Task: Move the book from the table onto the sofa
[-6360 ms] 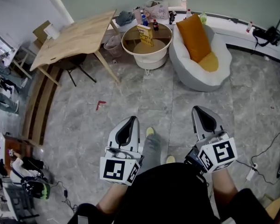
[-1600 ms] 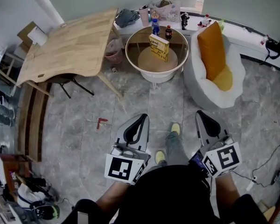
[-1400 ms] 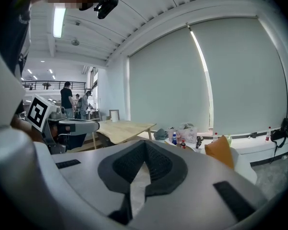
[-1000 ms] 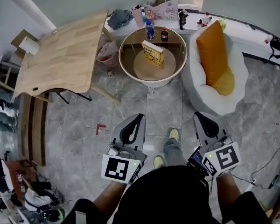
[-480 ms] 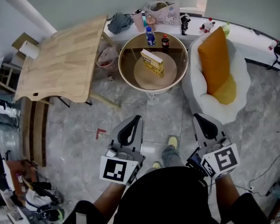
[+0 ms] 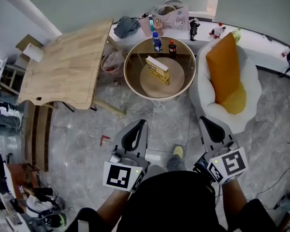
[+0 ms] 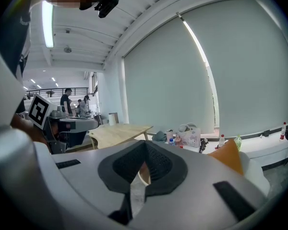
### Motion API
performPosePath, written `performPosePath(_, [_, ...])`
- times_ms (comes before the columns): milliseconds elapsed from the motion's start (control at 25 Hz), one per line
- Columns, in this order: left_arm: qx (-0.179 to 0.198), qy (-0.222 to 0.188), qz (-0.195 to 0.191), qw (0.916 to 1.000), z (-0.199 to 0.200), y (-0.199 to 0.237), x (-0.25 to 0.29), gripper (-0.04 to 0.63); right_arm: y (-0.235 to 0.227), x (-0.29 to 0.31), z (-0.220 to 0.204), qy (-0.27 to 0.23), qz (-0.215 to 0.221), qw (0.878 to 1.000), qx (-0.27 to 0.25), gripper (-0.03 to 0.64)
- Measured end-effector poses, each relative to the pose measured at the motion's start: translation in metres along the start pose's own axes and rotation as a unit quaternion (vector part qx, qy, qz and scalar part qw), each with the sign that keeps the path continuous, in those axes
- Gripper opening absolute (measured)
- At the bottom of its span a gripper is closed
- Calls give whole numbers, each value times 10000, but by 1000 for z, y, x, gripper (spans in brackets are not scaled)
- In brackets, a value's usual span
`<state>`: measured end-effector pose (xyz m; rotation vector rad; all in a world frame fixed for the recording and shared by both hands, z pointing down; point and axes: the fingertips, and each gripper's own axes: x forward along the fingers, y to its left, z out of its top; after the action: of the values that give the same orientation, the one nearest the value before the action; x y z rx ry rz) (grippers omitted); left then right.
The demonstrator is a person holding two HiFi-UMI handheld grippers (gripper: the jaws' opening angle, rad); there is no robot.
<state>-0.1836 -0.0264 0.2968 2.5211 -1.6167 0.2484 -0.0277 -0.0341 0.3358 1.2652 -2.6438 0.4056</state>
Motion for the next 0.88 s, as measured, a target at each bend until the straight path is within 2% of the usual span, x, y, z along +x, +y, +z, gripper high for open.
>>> performPosePath(560, [203,-336,-2,9992,24,-11,8,5,-14,-2,13,-315,-36,9993,207,9])
performPosePath(760, [338,-203,61,9992,24,-12,7,5,-15,-5,15,-352,-54,9992,179,9])
performPosePath(880, [371,-273,37,9989,29,-14,6,5,-14,-7,16,-362,-82,9992,145,9])
